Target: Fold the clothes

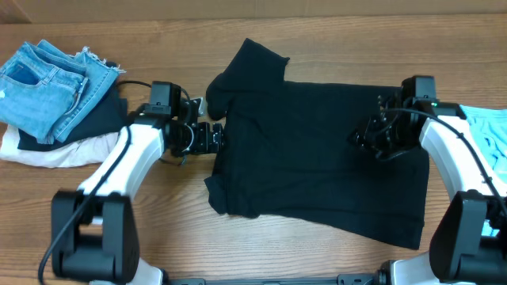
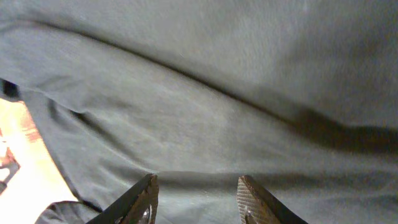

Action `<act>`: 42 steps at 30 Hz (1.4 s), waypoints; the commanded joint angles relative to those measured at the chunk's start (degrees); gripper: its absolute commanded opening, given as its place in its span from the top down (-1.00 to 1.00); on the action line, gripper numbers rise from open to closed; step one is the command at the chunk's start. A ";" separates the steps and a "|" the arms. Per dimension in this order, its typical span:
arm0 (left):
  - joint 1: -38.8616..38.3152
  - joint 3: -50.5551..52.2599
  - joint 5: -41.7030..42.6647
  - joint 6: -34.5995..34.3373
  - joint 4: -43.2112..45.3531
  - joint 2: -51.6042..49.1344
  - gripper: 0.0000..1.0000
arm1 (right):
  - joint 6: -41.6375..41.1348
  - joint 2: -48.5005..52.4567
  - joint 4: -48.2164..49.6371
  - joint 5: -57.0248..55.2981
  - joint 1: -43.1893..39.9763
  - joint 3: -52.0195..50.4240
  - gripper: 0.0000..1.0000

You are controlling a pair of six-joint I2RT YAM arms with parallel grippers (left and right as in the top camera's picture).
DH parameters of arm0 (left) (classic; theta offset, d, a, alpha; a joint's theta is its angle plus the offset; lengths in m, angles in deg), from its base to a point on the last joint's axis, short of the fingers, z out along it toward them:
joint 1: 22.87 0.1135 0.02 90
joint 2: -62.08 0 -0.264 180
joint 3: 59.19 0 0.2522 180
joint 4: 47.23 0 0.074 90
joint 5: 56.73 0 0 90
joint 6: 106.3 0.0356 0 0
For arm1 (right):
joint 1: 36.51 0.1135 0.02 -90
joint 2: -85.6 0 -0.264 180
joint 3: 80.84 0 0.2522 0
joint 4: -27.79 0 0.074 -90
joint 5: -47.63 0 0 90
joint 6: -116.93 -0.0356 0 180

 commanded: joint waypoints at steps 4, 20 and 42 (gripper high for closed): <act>-0.13 0.61 6.47 4.17 5.07 -10.78 -0.83 | -0.70 4.22 1.70 -0.96 0.15 -4.13 0.21; -1.09 0.61 17.88 11.80 9.25 -16.46 -0.22 | -0.83 8.39 10.36 2.75 4.09 -9.66 0.49; 19.87 -16.68 9.09 16.41 -15.76 -14.38 0.88 | -8.74 15.47 9.07 -10.62 4.92 -11.52 0.88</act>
